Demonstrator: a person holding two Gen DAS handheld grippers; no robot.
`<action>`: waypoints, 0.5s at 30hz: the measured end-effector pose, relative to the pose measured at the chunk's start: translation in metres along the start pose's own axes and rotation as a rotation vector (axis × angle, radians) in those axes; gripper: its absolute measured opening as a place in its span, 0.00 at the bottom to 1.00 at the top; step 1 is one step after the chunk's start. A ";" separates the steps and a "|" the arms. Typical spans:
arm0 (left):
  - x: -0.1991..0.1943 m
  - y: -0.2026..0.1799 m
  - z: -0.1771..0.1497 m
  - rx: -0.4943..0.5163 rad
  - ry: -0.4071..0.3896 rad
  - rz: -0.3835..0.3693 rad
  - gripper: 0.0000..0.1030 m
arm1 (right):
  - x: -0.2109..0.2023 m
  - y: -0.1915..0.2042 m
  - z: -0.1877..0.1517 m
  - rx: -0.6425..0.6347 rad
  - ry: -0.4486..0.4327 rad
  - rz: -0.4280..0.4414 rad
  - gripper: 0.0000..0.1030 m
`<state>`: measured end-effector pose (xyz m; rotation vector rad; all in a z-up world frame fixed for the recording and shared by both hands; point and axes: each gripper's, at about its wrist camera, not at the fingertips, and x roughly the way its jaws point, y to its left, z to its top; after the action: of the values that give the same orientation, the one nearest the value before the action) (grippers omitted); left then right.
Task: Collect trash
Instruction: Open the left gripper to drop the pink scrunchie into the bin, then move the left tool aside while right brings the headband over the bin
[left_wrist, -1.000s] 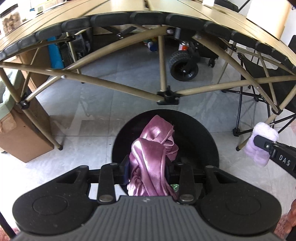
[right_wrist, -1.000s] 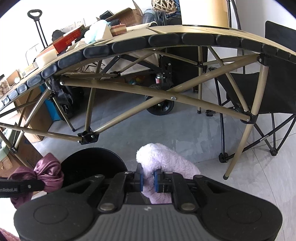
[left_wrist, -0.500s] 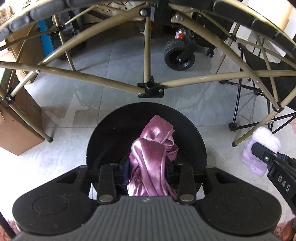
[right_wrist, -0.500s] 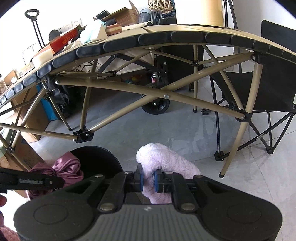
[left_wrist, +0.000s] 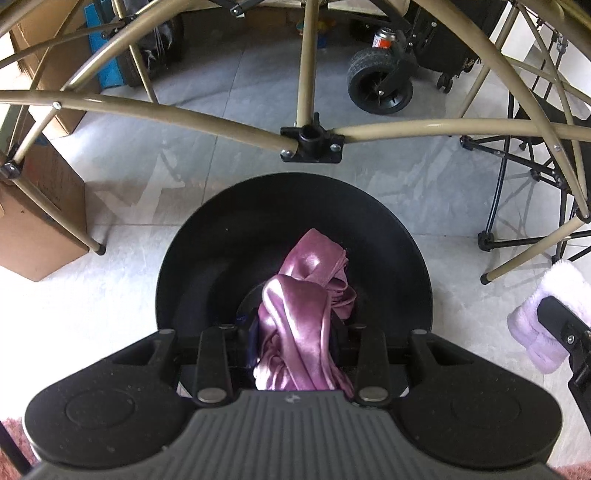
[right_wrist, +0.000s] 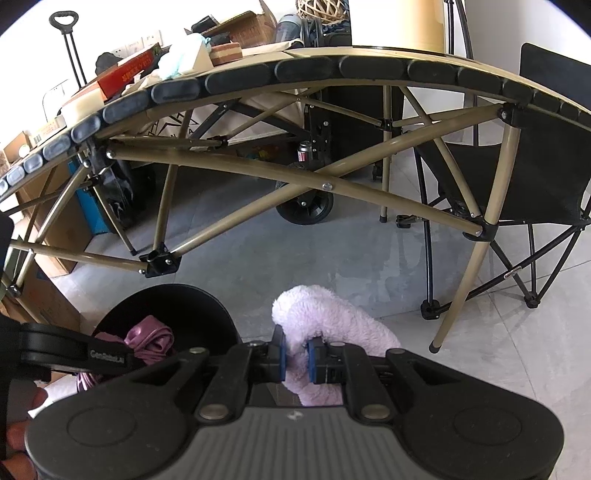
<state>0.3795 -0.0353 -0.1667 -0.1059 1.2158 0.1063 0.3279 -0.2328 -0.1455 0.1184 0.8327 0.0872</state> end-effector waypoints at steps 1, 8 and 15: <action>0.000 -0.001 -0.001 0.004 0.000 -0.002 0.34 | 0.000 0.000 0.000 0.000 0.000 -0.001 0.10; 0.001 -0.002 -0.002 0.009 0.006 0.017 0.41 | 0.001 -0.001 -0.001 -0.001 0.003 -0.003 0.10; -0.008 -0.002 -0.003 -0.002 -0.030 0.047 1.00 | 0.001 -0.002 -0.001 0.000 0.002 -0.003 0.10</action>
<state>0.3737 -0.0379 -0.1600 -0.0776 1.1885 0.1497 0.3279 -0.2347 -0.1467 0.1169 0.8344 0.0842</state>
